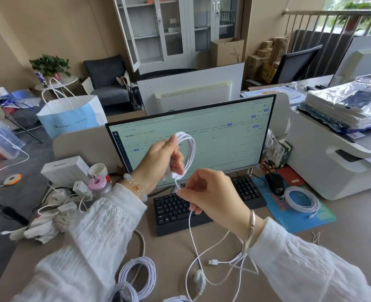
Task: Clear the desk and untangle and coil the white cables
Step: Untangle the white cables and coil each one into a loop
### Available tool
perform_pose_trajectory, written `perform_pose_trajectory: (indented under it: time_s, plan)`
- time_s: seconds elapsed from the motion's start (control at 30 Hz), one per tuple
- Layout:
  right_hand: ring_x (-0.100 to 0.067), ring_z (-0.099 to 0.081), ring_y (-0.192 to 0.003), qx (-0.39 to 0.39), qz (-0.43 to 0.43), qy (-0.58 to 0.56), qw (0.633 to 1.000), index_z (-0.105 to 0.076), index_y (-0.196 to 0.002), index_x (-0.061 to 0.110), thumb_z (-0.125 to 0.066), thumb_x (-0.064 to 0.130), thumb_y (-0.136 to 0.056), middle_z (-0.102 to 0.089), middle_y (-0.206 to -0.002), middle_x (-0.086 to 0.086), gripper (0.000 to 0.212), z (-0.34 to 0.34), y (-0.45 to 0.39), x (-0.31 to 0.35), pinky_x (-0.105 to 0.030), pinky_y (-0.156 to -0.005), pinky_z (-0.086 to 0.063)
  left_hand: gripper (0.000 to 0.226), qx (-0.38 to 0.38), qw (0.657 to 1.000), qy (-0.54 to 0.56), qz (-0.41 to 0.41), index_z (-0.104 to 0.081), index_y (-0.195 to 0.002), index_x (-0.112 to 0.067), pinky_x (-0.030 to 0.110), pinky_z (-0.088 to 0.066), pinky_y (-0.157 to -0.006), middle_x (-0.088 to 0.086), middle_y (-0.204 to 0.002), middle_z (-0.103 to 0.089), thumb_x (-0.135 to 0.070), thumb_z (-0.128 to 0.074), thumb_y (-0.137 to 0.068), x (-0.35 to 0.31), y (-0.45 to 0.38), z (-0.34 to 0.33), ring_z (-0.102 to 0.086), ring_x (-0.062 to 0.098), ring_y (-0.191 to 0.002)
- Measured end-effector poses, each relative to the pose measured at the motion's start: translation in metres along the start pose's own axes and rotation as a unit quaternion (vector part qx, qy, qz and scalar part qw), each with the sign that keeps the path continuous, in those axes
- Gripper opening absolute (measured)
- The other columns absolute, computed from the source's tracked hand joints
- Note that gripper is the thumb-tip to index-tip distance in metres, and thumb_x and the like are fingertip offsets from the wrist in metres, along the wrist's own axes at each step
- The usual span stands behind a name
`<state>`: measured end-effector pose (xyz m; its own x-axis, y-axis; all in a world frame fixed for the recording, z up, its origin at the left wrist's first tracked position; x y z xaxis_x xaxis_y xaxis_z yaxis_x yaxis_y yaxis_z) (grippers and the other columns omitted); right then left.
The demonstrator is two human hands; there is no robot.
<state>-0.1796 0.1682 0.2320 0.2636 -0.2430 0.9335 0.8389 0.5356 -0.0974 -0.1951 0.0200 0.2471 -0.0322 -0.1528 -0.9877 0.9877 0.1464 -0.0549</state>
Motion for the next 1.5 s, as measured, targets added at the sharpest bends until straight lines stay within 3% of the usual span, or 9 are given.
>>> perform_pose_trajectory:
  time_s: [0.13, 0.23, 0.43, 0.63, 0.97, 1.07, 1.13, 1.27, 1.5]
  plan:
    - [-0.007, -0.057, -0.04, 0.009, 0.007, 0.018, 1.0, -0.062, -0.077, 0.005, -0.076, 0.013, -0.079, -0.068, -0.058, -0.01, 0.016, 0.004, -0.005, 0.012, -0.015, -0.044, -0.045, 0.044, 0.023, 0.995, -0.092, -0.001, -0.046, -0.069, -0.013, 0.017, -0.047, -0.061, -0.004, -0.062, -0.056, -0.035, -0.033, -0.105, 0.001, 0.007, -0.02, -0.055, 0.007, -0.059]
    - [-0.007, -0.059, -0.043, 0.006, 0.024, 0.065, 0.998, -0.061, -0.079, 0.005, -0.077, 0.013, -0.076, -0.065, -0.057, 0.0, 0.018, 0.01, -0.008, 0.019, -0.02, -0.044, -0.049, 0.05, 0.054, 0.989, -0.136, 0.014, -0.056, -0.076, -0.002, 0.029, -0.045, -0.066, 0.001, -0.066, -0.059, -0.038, -0.036, -0.104, 0.006, 0.008, -0.027, -0.056, 0.015, -0.063]
    - [-0.002, -0.052, -0.055, 0.005, 0.092, 0.172, 0.981, -0.059, -0.074, 0.02, -0.082, 0.025, -0.069, -0.063, -0.063, 0.009, 0.024, 0.028, -0.013, 0.025, -0.014, -0.054, -0.042, 0.052, 0.242, 0.95, 0.003, 0.2, -0.043, -0.045, -0.02, 0.016, -0.011, -0.036, -0.005, -0.041, -0.029, -0.008, -0.029, -0.093, 0.02, 0.022, -0.049, -0.02, 0.007, -0.03]
    - [-0.001, -0.049, -0.041, 0.028, 0.079, 0.09, 0.992, -0.063, -0.074, 0.014, -0.075, 0.017, -0.081, -0.06, -0.053, 0.019, 0.015, 0.064, -0.018, 0.009, -0.013, -0.047, -0.037, 0.033, 0.345, 0.846, 0.219, 0.343, -0.045, -0.068, -0.013, 0.015, -0.021, -0.025, -0.007, -0.04, -0.031, -0.027, -0.036, -0.097, 0.019, 0.028, -0.043, -0.022, 0.002, -0.027]
    - [-0.007, -0.044, -0.051, -0.03, 0.042, 0.089, 0.995, -0.064, -0.091, 0.011, -0.057, 0.024, -0.095, -0.06, -0.062, 0.012, 0.016, 0.07, -0.024, -0.027, -0.019, -0.054, -0.037, 0.036, 0.283, 0.842, 0.314, 0.335, -0.042, -0.064, -0.014, 0.015, -0.019, -0.026, -0.007, -0.041, -0.028, -0.028, -0.037, -0.097, 0.019, 0.022, -0.053, -0.013, 0.004, -0.032]
    - [-0.027, -0.066, -0.075, 0.042, -0.066, -0.17, 0.982, -0.055, -0.104, -0.001, -0.044, 0.024, -0.102, -0.067, -0.088, -0.019, 0.027, 0.053, -0.019, -0.037, -0.04, -0.07, -0.053, 0.037, 0.283, 0.833, 0.333, 0.34, -0.043, -0.064, -0.015, 0.015, -0.018, -0.027, -0.007, -0.041, -0.027, -0.029, -0.037, -0.097, 0.016, 0.02, -0.057, -0.012, 0.004, -0.032]
    - [-0.031, -0.061, -0.052, 0.075, -0.129, -0.337, 0.93, -0.049, -0.096, 0.0, -0.039, 0.023, -0.103, -0.058, -0.071, -0.02, 0.026, 0.044, -0.014, -0.04, -0.033, -0.049, -0.052, 0.036, 0.284, 0.834, 0.324, 0.345, -0.041, -0.064, -0.015, 0.015, -0.023, -0.028, -0.007, -0.041, -0.029, -0.031, -0.038, -0.097, 0.017, 0.022, -0.059, -0.012, 0.005, -0.032]
    - [-0.01, -0.021, -0.034, 0.057, -0.121, -0.377, 0.917, -0.039, -0.077, 0.012, -0.039, 0.023, -0.103, -0.025, -0.057, -0.002, 0.028, 0.044, -0.019, -0.047, -0.016, -0.033, -0.019, 0.04, 0.283, 0.855, 0.283, 0.331, -0.042, -0.062, -0.018, 0.029, -0.054, -0.054, -0.01, -0.042, -0.027, -0.039, -0.038, -0.096, 0.023, 0.029, -0.066, -0.01, 0.006, -0.036]
    - [-0.015, -0.039, -0.04, 0.032, -0.079, -0.335, 0.938, -0.052, -0.091, 0.005, -0.047, 0.024, -0.1, -0.05, -0.062, -0.009, 0.022, 0.045, -0.023, -0.053, -0.022, -0.038, -0.035, 0.038, 0.222, 0.882, 0.304, 0.282, -0.041, -0.064, -0.018, 0.016, -0.017, -0.033, -0.011, -0.045, -0.024, -0.041, -0.042, -0.095, 0.022, 0.028, -0.057, -0.01, 0.005, -0.039]
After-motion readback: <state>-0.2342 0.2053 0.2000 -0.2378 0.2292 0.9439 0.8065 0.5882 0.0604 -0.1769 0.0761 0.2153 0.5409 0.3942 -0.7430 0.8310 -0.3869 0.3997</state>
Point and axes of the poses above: each hand's wrist, its own y-axis away from the middle knuckle, its own z-axis out of the back of the hand, x = y × z, the point moved 5 cm from there along -y, towards the middle knuckle
